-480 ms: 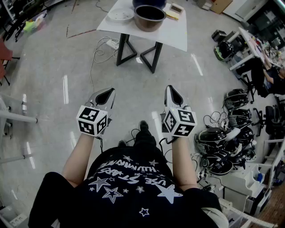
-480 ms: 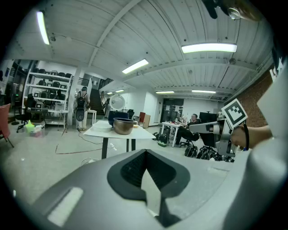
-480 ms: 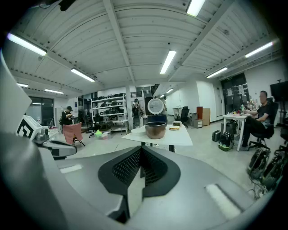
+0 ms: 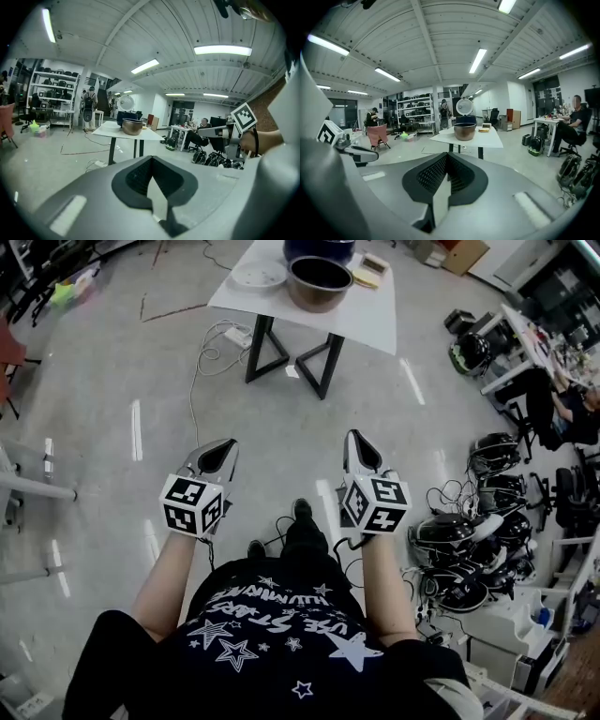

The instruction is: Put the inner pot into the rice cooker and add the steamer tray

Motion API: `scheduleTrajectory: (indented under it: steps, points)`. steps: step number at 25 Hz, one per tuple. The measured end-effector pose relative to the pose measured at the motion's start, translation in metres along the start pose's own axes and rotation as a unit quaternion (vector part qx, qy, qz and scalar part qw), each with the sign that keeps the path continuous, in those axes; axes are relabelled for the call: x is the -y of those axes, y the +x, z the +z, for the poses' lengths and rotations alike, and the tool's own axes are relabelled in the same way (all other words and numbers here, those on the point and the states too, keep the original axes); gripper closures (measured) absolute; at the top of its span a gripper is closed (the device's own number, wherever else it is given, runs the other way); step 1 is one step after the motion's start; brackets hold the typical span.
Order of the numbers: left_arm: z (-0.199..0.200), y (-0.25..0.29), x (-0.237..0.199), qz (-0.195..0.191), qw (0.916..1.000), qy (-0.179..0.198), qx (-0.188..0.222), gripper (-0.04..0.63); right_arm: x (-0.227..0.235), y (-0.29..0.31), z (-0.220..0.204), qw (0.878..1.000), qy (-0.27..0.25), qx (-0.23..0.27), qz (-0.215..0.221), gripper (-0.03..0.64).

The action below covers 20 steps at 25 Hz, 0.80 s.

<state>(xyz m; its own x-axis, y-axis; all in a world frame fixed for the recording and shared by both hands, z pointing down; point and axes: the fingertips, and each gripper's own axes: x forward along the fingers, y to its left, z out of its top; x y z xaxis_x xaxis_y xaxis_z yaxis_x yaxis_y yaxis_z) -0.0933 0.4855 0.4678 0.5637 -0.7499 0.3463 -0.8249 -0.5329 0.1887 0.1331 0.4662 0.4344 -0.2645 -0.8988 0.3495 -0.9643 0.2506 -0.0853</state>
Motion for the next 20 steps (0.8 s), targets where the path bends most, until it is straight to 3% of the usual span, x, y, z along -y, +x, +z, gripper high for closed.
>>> scheduleTrajectory:
  steps: [8, 10, 12, 13, 16, 20]
  points:
    - [0.003, 0.003, -0.023, 0.002, 1.0000, -0.007, 0.003, 0.591, -0.008, 0.014, 0.001, 1.000, 0.021, 0.011, 0.018, 0.587]
    - [0.010, 0.012, -0.027, 0.003, 0.9999, -0.008, 0.010, 0.499, -0.005, 0.025, 0.003, 0.999, 0.033, 0.014, 0.024, 0.539]
    - [0.013, 0.023, -0.035, 0.013, 0.9997, -0.016, 0.012, 0.332, 0.000, 0.040, 0.004, 0.998, 0.053, 0.010, 0.036, 0.403]
    - [0.013, 0.029, -0.041, 0.020, 0.9994, -0.025, 0.013, 0.285, 0.004, 0.049, 0.003, 0.997, 0.061, 0.008, 0.039, 0.372]
    - [0.010, 0.049, -0.061, 0.039, 0.9979, -0.052, 0.005, 0.205, 0.019, 0.081, 0.006, 0.997, 0.071, 0.003, 0.040, 0.301]
    - [0.018, 0.090, -0.082, 0.043, 0.9974, -0.054, -0.019, 0.175, 0.047, 0.134, 0.020, 0.995, 0.090, -0.003, 0.042, 0.291]
